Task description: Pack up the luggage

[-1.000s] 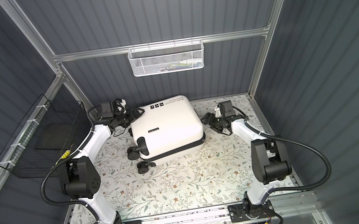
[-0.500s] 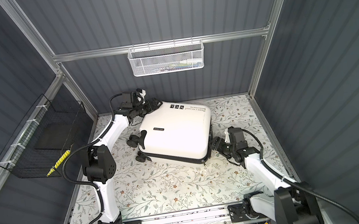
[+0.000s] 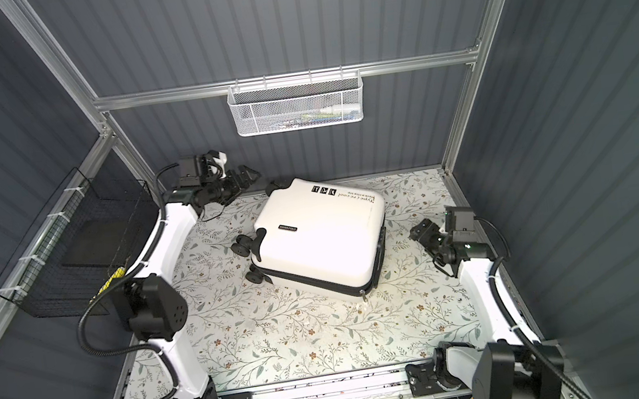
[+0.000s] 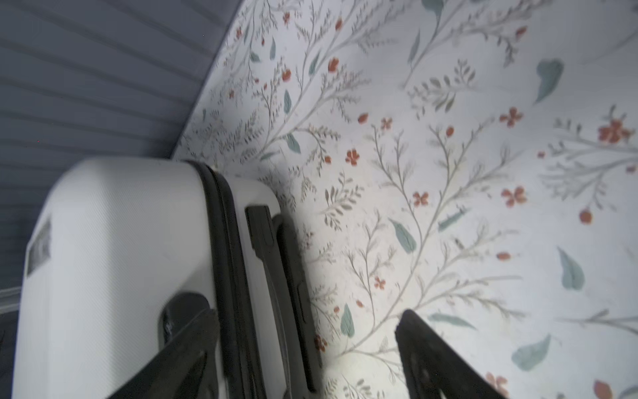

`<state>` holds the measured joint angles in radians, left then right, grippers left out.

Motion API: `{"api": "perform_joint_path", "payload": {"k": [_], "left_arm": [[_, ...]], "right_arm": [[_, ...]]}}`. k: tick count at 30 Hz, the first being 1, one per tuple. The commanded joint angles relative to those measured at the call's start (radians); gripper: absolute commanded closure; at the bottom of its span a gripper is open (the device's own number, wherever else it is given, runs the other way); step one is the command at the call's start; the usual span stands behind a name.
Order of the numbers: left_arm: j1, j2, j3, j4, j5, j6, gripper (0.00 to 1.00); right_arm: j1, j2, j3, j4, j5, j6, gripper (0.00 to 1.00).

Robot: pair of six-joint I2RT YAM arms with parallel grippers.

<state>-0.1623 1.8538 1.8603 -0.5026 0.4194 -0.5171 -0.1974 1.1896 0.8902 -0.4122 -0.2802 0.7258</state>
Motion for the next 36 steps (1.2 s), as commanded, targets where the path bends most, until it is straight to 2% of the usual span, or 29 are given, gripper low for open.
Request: {"api": "perform_joint_path", "payload": {"k": [1,8,12,16,22,29,35,36], "left_arm": [[-0.031,-0.168,-0.159,-0.035,0.036,-0.007,0.0],[-0.04,-0.515,-0.516,-0.07,0.062,-0.042,0.0],[-0.119,-0.663,-0.674,-0.056,0.053,-0.082,0.0],[-0.236,-0.734,-0.79,-0.014,0.023,-0.125,0.0],[-0.32,-0.776,-0.934,0.12,0.007,-0.19,0.0],[-0.347,-0.728,-1.009,0.222,-0.028,-0.192,0.0],[-0.346,-0.657,-0.969,0.233,-0.083,-0.113,0.0],[-0.345,-0.642,-0.955,0.226,-0.121,-0.093,0.0]], "right_arm": [[-0.01,0.136,0.15,0.017,-0.096,0.0,0.17],[-0.006,0.48,0.499,0.029,-0.286,-0.016,0.18],[0.011,0.654,0.683,-0.021,-0.353,-0.02,0.19],[0.047,0.838,0.894,-0.104,-0.408,-0.051,0.21],[0.118,1.071,1.184,-0.26,-0.454,-0.133,0.24],[0.134,1.124,1.159,-0.179,-0.543,-0.121,0.3],[0.136,1.07,1.015,-0.06,-0.655,-0.143,0.35],[0.139,1.057,0.989,-0.043,-0.671,-0.146,0.36]]}}
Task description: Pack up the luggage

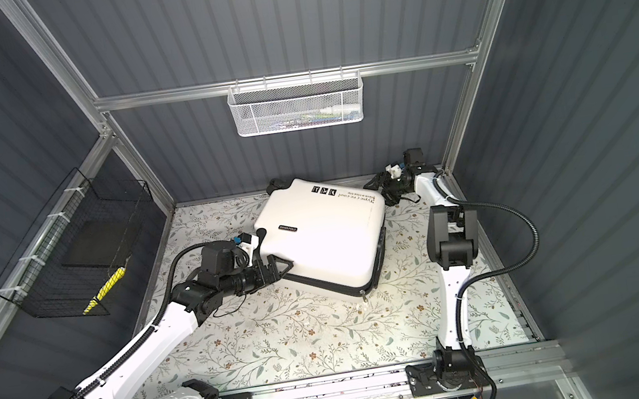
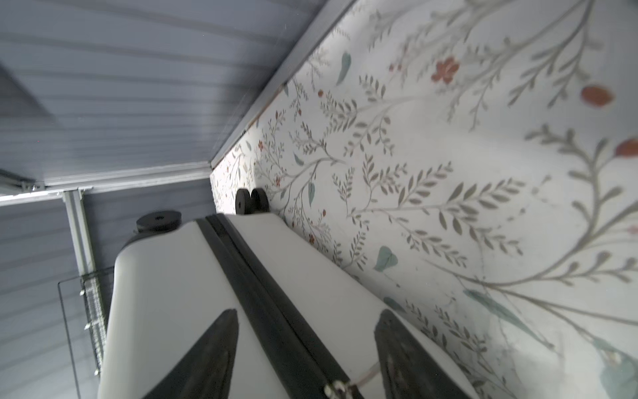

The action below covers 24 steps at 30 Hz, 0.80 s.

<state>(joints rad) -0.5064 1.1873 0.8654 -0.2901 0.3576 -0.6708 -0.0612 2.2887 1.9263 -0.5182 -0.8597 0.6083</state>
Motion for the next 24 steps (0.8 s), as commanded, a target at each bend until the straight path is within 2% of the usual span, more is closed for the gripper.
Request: {"api": "perform_joint_path", "payload": {"k": [1,6,11,17,21,24], "left_arm": [[-0.001,0.039,0.054,0.005,-0.078,0.081,0.0],[0.0,0.101,0.126,-0.005,-0.1,0.161,0.0],[0.012,0.176,0.222,-0.022,-0.093,0.256,0.0],[0.031,0.286,0.37,-0.064,-0.005,0.355,0.0],[0.031,0.337,0.431,-0.071,0.071,0.384,0.0],[0.031,0.331,0.437,-0.081,0.086,0.393,0.0]], "right_arm": [[0.006,-0.056,-0.075,0.081,-0.105,-0.034,0.37],[0.021,-0.146,-0.245,0.193,-0.156,-0.045,0.41],[0.035,-0.278,-0.507,0.393,-0.171,0.024,0.46],[0.07,-0.419,-0.838,0.627,-0.165,0.107,0.5],[0.125,-0.516,-1.003,0.691,-0.136,0.113,0.53],[0.156,-0.602,-1.104,0.686,-0.104,0.091,0.53]]}}
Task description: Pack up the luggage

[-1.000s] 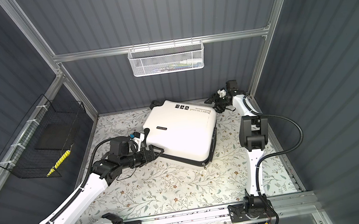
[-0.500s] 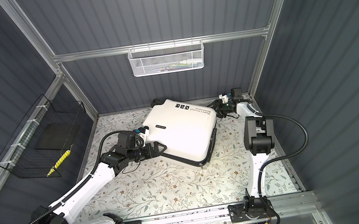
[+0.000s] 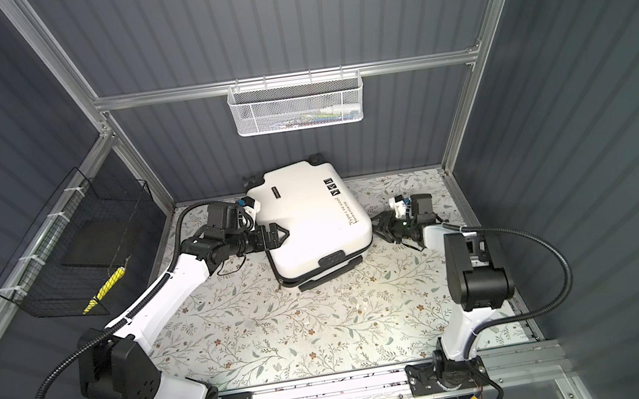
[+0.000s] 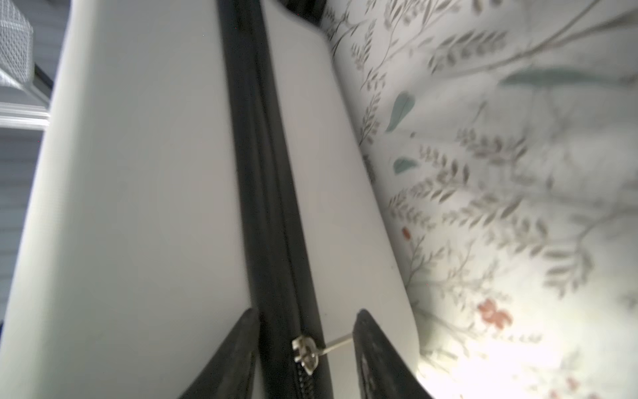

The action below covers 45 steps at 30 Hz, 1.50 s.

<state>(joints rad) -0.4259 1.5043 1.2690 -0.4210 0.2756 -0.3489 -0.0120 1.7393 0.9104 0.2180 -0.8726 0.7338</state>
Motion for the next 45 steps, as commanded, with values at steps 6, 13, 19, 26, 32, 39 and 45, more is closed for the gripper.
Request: {"api": "perform_joint_path", "payload": {"k": [6,13,19,26,32,39,45], "left_arm": [[0.05,-0.114,-0.03,0.085,0.077,0.032,0.0],[0.231,-0.017,0.054,0.147,0.159,0.011,0.0],[0.272,0.224,0.272,0.194,0.28,0.035,0.0],[0.273,0.382,0.371,0.263,0.403,0.008,0.0],[0.251,0.365,0.279,0.341,0.451,-0.021,0.0],[0.189,0.301,0.185,0.339,0.455,-0.001,0.0],[0.118,0.212,0.082,0.339,0.436,-0.004,0.0]], "right_arm": [[0.028,-0.195,-0.132,-0.199,0.03,-0.073,0.48],[-0.006,-0.242,0.023,-0.392,0.205,-0.1,0.37],[-0.001,-0.148,0.175,-0.454,0.299,-0.078,0.34],[0.053,-0.009,0.332,-0.512,0.35,-0.078,0.33],[0.114,0.023,0.368,-0.545,0.391,-0.096,0.33],[0.172,-0.028,0.307,-0.54,0.407,-0.109,0.34],[0.22,-0.123,0.219,-0.534,0.426,-0.108,0.35]]}}
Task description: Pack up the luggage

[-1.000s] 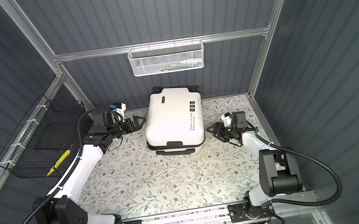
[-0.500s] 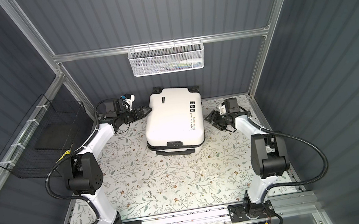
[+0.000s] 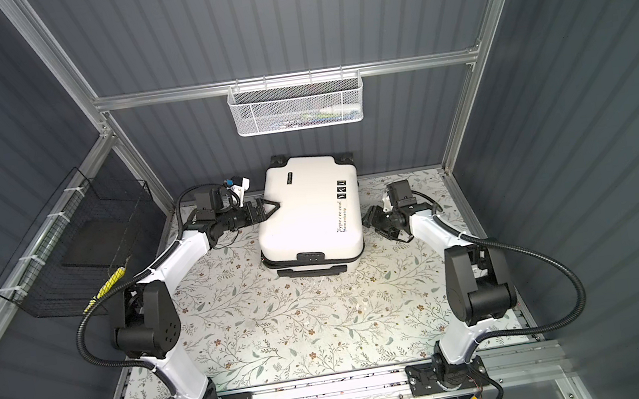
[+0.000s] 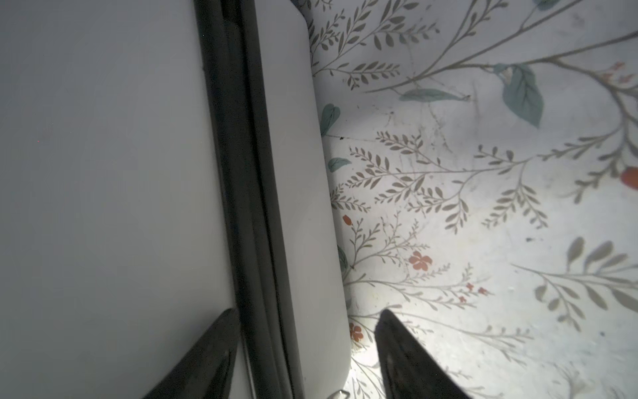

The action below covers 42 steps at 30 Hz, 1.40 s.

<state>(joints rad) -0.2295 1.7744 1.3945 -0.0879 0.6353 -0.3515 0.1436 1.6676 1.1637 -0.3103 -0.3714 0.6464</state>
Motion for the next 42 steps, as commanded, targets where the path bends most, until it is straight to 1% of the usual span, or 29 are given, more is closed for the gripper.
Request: {"api": "perform_joint_path", "payload": {"k": [1,6,9,14,16,20,23,24,25,27,30,32,36,39,42], "left_arm": [[-0.091,-0.074,-0.059,0.011,0.071,-0.006,0.0],[-0.135,-0.156,-0.169,0.082,0.049,-0.071,0.0],[-0.135,-0.198,-0.197,0.066,0.006,-0.081,0.0],[-0.132,-0.333,-0.211,-0.055,-0.141,-0.025,0.0],[-0.131,-0.401,-0.243,-0.082,-0.19,-0.007,0.0],[-0.126,-0.531,-0.355,-0.132,-0.262,0.037,0.0],[-0.126,-0.603,-0.458,-0.145,-0.298,0.061,0.0],[-0.126,-0.621,-0.484,-0.149,-0.336,0.067,0.0],[-0.126,-0.636,-0.514,-0.149,-0.347,0.077,0.0],[-0.126,-0.656,-0.562,-0.147,-0.373,0.087,0.01],[-0.126,-0.669,-0.615,-0.136,-0.409,0.105,0.06],[-0.126,-0.668,-0.649,-0.125,-0.429,0.131,0.12],[-0.126,-0.653,-0.686,-0.108,-0.47,0.137,0.15],[-0.126,-0.672,-0.696,-0.091,-0.475,0.109,0.14],[-0.126,-0.685,-0.655,-0.121,-0.484,0.09,0.09]], "right_arm": [[0.069,-0.069,-0.052,-0.001,-0.072,-0.017,0.35],[0.075,-0.17,-0.145,0.001,-0.037,-0.013,0.34],[0.051,-0.21,-0.16,-0.042,-0.013,-0.038,0.33],[-0.027,-0.325,-0.207,-0.099,-0.012,-0.054,0.29],[-0.037,-0.379,-0.214,-0.124,-0.011,-0.063,0.27],[-0.036,-0.451,-0.2,-0.166,-0.029,-0.082,0.24],[-0.032,-0.471,-0.168,-0.187,-0.064,-0.092,0.22],[-0.028,-0.472,-0.153,-0.193,-0.071,-0.098,0.22],[-0.022,-0.475,-0.138,-0.198,-0.081,-0.105,0.21],[-0.01,-0.473,-0.11,-0.215,-0.091,-0.113,0.21],[0.0,-0.471,-0.09,-0.23,-0.092,-0.136,0.2],[-0.002,-0.473,-0.1,-0.224,-0.08,-0.153,0.2],[-0.019,-0.464,-0.14,-0.224,-0.054,-0.177,0.2],[-0.065,-0.465,-0.225,-0.175,-0.048,-0.171,0.22],[-0.112,-0.461,-0.312,-0.109,-0.06,-0.168,0.24]]}}
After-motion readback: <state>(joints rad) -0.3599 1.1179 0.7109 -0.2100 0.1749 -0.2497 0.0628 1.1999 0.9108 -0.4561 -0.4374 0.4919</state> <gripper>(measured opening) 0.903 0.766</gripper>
